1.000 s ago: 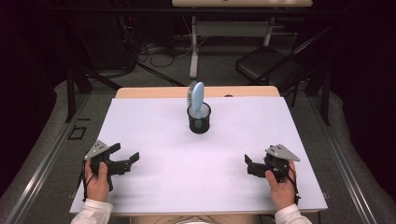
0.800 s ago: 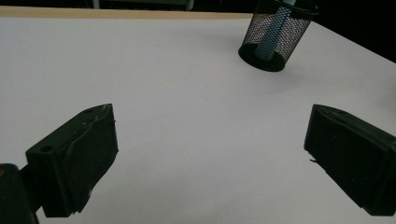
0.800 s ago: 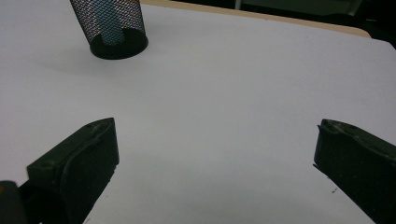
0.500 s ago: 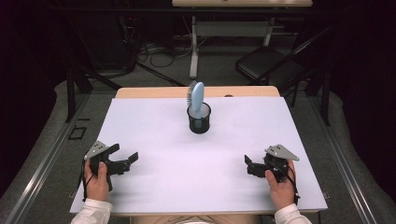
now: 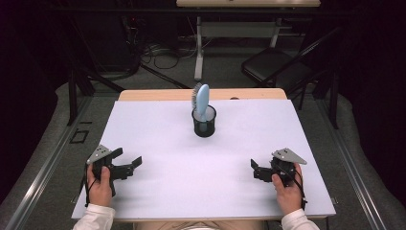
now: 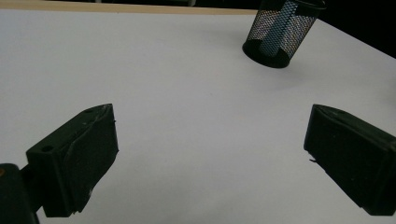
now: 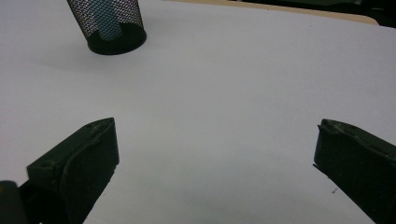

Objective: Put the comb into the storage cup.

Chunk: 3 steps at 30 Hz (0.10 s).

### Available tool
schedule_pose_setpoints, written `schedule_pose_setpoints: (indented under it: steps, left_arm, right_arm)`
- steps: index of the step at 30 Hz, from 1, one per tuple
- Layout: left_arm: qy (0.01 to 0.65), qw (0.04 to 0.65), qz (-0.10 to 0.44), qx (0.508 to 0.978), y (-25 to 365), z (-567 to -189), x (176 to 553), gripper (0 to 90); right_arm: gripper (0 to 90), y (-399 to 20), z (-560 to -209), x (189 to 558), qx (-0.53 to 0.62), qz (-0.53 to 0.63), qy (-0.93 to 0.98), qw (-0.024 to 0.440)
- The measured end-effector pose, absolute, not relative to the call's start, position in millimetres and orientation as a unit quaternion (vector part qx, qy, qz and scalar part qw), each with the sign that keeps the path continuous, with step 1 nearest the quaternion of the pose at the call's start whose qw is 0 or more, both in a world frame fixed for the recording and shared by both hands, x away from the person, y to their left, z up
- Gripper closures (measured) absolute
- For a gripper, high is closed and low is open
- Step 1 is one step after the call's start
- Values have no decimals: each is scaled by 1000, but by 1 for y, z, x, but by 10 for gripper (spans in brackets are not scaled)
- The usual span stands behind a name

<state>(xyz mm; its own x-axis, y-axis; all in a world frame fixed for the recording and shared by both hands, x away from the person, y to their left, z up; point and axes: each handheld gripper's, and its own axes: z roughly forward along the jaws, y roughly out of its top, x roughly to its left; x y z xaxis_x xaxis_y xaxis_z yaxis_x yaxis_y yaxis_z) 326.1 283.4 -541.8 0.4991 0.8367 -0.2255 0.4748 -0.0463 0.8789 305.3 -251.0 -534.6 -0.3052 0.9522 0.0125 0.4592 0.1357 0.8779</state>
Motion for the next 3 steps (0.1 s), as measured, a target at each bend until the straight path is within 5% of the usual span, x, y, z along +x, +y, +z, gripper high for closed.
schedule_pose_setpoints:
  steps: [3]
  left_arm:
    - [471, 507, 177, 700, 284, -542, 327, 30]
  right_arm:
    - [0, -252, -535, 306, 510, 416, 693, 295]
